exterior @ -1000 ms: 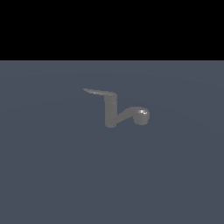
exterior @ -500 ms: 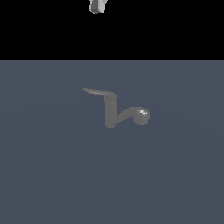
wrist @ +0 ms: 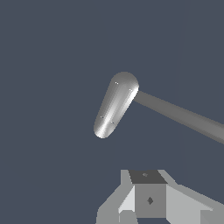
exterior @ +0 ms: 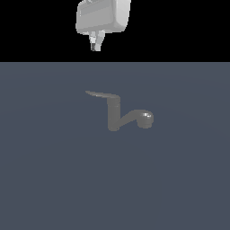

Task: Turn on the faucet by rotating a designated handle.

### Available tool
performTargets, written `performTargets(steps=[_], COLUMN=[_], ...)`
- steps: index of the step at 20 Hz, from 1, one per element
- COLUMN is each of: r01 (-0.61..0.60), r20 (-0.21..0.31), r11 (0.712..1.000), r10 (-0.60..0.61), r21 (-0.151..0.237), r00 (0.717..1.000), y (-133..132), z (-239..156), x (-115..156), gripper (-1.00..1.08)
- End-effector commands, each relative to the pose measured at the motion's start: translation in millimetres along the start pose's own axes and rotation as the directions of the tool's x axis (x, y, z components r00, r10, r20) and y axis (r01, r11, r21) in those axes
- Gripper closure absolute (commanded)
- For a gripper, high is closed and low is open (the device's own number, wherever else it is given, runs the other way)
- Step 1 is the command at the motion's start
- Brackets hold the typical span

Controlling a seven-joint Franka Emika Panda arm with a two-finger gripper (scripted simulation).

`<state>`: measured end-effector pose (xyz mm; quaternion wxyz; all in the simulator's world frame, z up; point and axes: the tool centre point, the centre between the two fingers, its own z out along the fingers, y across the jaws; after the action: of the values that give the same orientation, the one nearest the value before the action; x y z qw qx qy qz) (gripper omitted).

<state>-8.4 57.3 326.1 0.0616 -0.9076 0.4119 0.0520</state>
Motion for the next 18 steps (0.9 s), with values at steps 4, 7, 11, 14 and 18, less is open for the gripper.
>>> performTargets(steps=[4,7,11,14,18], r01=[-0.147,-0.224,-0.312,-0.363,-0.411], r20=[-0.026,-0.049,-0.084,-0.109,-0.135], r11=[0.989,0.975,0.95,0.932,0.912], r10=[0.147,0.223,0.31,0.359,0.406], r21=[-0.012,-0.016,-0.016,-0.012,-0.005], r00=[0.989,0.974,0.947,0.927,0.904], y=[-29,-43,-58,-67,-75], z=[44,69,100,118,137], x=[16,24,33,38,43], gripper=[1.08,1.08,1.08,1.08,1.08])
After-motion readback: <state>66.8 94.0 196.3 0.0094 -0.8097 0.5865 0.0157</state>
